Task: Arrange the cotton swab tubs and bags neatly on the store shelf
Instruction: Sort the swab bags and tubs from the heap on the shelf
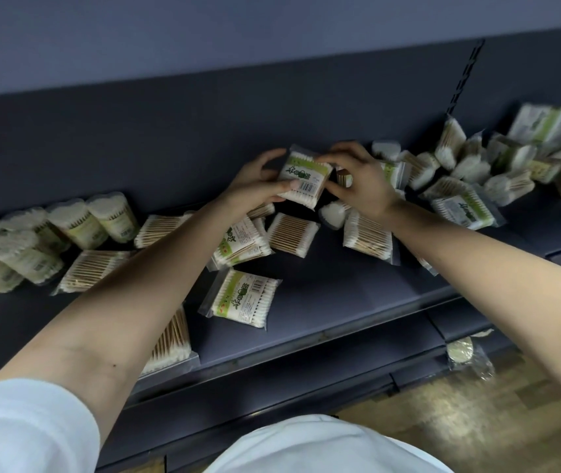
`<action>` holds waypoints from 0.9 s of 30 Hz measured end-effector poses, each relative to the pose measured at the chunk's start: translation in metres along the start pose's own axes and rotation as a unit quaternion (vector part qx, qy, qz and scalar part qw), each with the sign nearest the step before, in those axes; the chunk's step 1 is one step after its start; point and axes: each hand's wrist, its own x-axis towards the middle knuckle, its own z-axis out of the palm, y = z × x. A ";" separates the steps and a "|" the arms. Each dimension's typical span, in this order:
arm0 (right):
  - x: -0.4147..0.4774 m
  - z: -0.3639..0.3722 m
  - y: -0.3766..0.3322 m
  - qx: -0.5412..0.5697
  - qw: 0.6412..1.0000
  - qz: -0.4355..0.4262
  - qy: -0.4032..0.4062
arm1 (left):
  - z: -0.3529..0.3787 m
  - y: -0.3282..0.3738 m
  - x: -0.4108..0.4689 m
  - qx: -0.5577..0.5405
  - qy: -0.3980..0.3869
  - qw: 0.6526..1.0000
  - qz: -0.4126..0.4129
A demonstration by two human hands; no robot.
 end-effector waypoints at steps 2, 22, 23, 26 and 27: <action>-0.002 0.000 -0.001 0.002 1.000 0.001 -0.007 | 0.001 -0.001 -0.001 0.009 0.004 1.000 0.006; -0.006 -0.002 0.007 0.077 0.986 0.144 0.032 | 0.002 -0.008 0.002 0.093 0.035 0.992 0.074; -0.005 -0.002 0.010 0.075 0.983 0.165 0.039 | 0.002 -0.008 0.005 0.103 0.050 0.990 0.077; -0.001 -0.005 0.022 0.051 0.976 0.206 0.052 | 0.001 -0.007 0.017 0.147 0.113 0.979 0.086; 0.001 -0.007 0.027 0.038 0.975 0.215 0.050 | 0.001 -0.007 0.022 0.162 0.130 0.974 0.089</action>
